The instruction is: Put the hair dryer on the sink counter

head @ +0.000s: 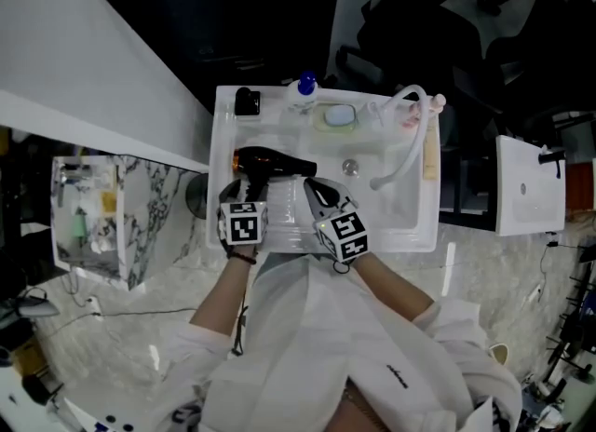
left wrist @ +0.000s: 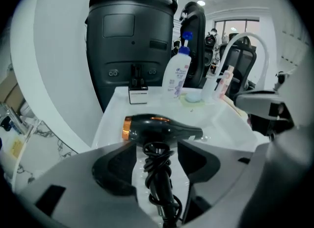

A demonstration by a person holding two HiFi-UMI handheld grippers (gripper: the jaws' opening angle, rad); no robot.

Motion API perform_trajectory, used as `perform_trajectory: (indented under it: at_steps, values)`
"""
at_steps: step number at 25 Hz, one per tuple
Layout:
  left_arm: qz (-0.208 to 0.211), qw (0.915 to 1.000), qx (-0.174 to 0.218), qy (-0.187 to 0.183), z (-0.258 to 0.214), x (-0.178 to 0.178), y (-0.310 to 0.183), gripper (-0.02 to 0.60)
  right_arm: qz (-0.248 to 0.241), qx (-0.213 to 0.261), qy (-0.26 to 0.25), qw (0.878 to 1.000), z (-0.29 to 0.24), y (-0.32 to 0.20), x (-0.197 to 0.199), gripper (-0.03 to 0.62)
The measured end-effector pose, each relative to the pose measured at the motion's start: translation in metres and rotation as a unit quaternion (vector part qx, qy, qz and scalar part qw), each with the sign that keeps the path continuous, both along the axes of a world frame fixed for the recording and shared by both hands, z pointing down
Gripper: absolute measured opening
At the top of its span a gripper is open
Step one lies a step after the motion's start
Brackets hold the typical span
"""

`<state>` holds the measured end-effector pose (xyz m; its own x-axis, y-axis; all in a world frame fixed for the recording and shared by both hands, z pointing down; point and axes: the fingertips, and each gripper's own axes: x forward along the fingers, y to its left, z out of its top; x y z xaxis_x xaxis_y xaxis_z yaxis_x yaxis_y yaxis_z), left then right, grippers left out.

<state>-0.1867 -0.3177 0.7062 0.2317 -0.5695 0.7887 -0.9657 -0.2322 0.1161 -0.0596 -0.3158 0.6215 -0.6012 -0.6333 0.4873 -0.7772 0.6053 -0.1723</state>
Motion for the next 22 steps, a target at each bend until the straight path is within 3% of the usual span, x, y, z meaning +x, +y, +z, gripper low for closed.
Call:
perform_trajectory:
  at_steps: [5,8,11,15,19,22]
  values:
    - [-0.021,0.9976,0.066,0.001,-0.051,-0.004,-0.009,0.239,0.012,0.012,-0.01,1.0,-0.021,-0.002,0.008,0.017]
    - [-0.045,0.9939,0.101,0.001,-0.078,-0.01,-0.012,0.125,0.02,0.017,-0.018,1.0,-0.035,-0.002,0.014,0.017]
    - [-0.055,0.9875,0.147,0.013,-0.107,-0.012,-0.018,0.067,0.025,0.031,-0.029,0.999,-0.056,-0.006,0.017,0.017]
    - [-0.049,0.9732,0.222,0.034,-0.153,-0.015,-0.022,0.031,0.028,0.06,-0.028,0.997,-0.085,-0.01,0.024,0.017]
    - [-0.046,0.9541,0.295,0.021,-0.202,-0.028,-0.022,0.028,0.045,0.077,-0.036,0.995,-0.11,-0.013,0.04,0.017]
    - [-0.052,0.9439,0.326,0.01,-0.228,-0.04,-0.018,0.028,0.059,0.088,-0.045,0.993,-0.126,-0.015,0.05,0.017]
